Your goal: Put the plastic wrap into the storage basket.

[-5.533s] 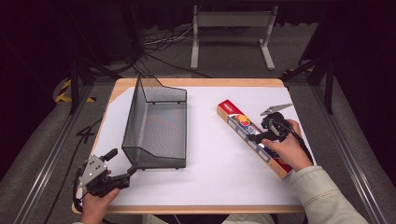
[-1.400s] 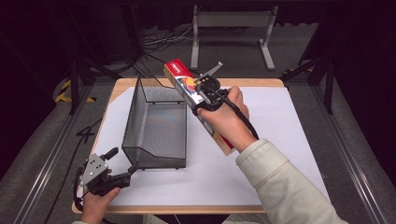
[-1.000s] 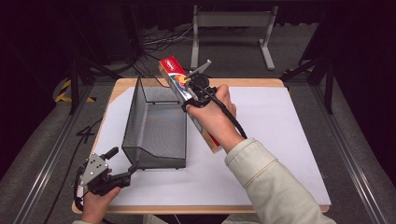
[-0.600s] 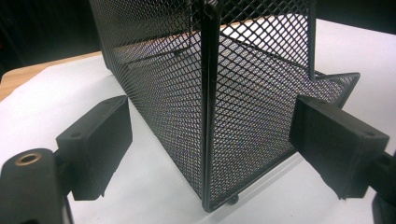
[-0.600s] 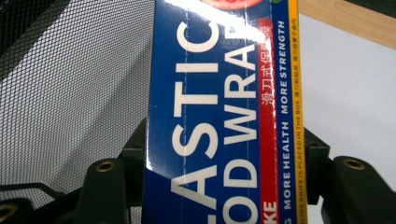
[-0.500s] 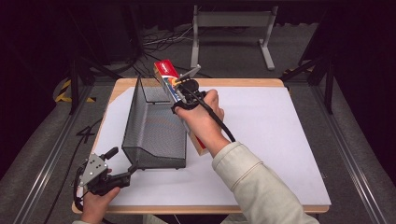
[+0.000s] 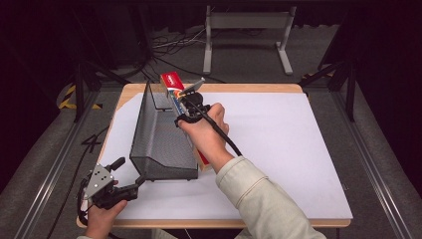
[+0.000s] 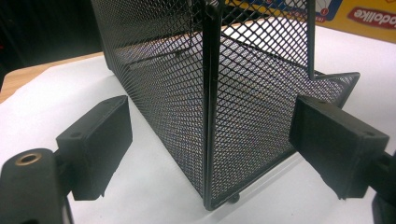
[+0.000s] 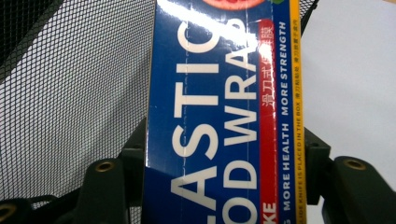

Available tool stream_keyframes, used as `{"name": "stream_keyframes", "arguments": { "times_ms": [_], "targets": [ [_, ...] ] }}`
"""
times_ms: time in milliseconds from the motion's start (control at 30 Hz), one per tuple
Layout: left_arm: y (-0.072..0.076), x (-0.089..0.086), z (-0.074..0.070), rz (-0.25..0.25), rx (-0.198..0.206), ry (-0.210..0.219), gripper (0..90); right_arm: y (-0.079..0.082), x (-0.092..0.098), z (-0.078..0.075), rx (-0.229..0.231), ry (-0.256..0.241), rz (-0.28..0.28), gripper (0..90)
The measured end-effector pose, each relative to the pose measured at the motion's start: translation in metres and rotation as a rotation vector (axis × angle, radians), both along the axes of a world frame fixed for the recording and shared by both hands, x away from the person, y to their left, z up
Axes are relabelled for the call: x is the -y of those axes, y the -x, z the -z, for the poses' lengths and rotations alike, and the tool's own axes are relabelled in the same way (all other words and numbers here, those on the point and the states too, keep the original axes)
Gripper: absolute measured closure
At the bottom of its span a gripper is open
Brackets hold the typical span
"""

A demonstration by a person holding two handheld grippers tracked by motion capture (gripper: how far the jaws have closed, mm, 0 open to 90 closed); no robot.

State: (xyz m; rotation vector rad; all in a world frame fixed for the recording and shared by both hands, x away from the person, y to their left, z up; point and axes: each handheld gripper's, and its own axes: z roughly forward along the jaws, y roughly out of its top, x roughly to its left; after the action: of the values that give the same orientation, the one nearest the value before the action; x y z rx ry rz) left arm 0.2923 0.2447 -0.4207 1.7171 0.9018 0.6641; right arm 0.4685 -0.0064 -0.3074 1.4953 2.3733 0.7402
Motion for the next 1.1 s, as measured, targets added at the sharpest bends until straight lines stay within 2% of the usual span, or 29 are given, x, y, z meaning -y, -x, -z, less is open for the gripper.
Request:
{"name": "stream_keyframes", "arguments": {
  "times_ms": [200, 433, 733, 967, 1100],
  "targets": [
    [0.0, 0.001, 0.0, 0.002, 0.002, 0.001, 14.1, 0.003, -0.003, 0.008, -0.034, -0.007, -0.008, 40.0],
    [0.0, 0.001, 0.0, 0.001, 0.0, 0.001, 14.1, 0.004, -0.007, 0.012, -0.046, 0.006, -0.003, 39.8],
    [0.001, 0.001, 0.0, 0.001, -0.001, 0.003, 14.1, 0.003, -0.014, 0.024, -0.124, 0.019, -0.014, 39.7],
    [0.002, 0.0, 0.0, -0.003, 0.0, 0.005, 14.1, -0.003, -0.02, 0.031, -0.189, 0.053, -0.015, 39.3],
    [0.003, -0.001, -0.001, -0.006, 0.001, 0.005, 14.2, -0.005, -0.024, 0.034, -0.206, 0.067, -0.013, 39.0]
  ]
}}
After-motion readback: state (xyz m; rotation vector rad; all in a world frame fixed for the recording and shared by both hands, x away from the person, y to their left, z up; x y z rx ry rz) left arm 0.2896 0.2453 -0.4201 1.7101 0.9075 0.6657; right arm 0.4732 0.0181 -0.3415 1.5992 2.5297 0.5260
